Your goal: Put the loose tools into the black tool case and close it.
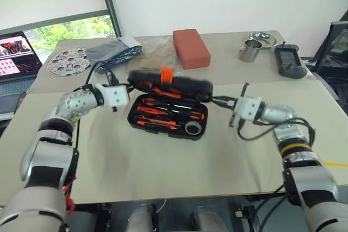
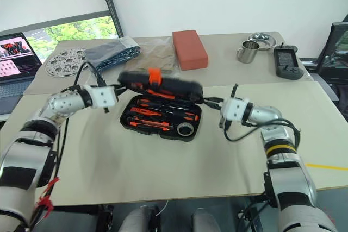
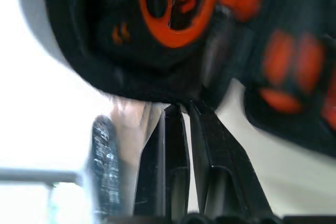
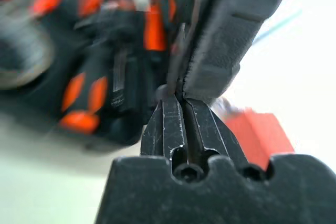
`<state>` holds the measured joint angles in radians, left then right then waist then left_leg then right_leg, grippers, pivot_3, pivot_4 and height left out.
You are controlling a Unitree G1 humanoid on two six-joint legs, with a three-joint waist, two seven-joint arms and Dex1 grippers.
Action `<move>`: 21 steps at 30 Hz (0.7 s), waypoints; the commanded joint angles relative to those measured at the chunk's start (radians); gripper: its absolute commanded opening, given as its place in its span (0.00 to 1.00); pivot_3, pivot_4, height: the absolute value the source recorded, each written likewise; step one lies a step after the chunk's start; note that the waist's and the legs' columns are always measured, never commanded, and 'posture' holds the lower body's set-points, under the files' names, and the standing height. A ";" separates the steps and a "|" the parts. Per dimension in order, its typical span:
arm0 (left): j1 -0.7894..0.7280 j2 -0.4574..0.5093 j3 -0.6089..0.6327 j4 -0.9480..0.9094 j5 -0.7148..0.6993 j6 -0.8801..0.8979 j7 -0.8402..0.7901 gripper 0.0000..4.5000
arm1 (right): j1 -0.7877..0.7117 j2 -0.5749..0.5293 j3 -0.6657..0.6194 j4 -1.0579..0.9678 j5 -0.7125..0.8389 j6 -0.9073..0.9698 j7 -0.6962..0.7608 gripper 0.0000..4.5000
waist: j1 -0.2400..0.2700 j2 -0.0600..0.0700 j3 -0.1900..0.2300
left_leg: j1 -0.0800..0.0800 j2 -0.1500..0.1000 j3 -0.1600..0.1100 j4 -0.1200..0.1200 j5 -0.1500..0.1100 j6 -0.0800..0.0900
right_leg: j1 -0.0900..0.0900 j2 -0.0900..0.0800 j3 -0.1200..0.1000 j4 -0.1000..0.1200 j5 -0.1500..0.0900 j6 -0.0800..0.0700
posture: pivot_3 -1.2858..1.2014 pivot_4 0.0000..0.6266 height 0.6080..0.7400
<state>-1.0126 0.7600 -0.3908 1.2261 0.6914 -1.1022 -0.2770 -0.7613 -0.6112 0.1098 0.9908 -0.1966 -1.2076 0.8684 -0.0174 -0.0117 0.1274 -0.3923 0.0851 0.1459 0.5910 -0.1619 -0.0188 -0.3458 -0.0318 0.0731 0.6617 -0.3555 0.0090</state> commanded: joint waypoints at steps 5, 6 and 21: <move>0.024 0.108 -0.174 0.119 0.170 -0.051 0.072 0.38 | 0.169 -0.153 0.077 -0.017 -0.032 -0.104 -0.040 0.51 | -0.004 -0.004 0.002 | 0.017 -0.003 0.009 -0.002 -0.012 0.015 | 0.022 -0.010 -0.002 -0.012 -0.001 -0.001 | 0.52 0.24 1.00; 0.033 0.106 -0.133 0.142 0.112 -0.034 0.004 0.47 | 0.204 -0.168 0.087 -0.041 0.016 -0.061 -0.002 0.60 | -0.006 -0.005 0.002 | 0.017 -0.002 0.012 -0.001 -0.011 0.014 | 0.024 -0.012 -0.004 -0.013 -0.001 -0.001 | 0.52 0.24 1.00; -0.050 -0.113 0.552 0.109 -0.699 0.816 -0.739 0.98 | 0.663 -0.242 0.028 -1.212 0.794 1.533 -0.032 0.83 | -0.010 -0.006 0.001 | 0.007 -0.001 -0.005 0.003 -0.013 0.014 | 0.022 -0.009 -0.014 -0.012 -0.001 -0.001 | 0.52 0.24 1.00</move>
<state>-1.0307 0.6530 0.1119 1.3662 0.0524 -0.3840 -1.0159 -0.0998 -0.8653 0.1467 -0.1391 0.5653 0.1872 0.9102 -0.0276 -0.0174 0.1280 -0.3850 0.0837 0.1410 0.5937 -0.1746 -0.0043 -0.3242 -0.0400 0.0590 0.6500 -0.3560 0.0084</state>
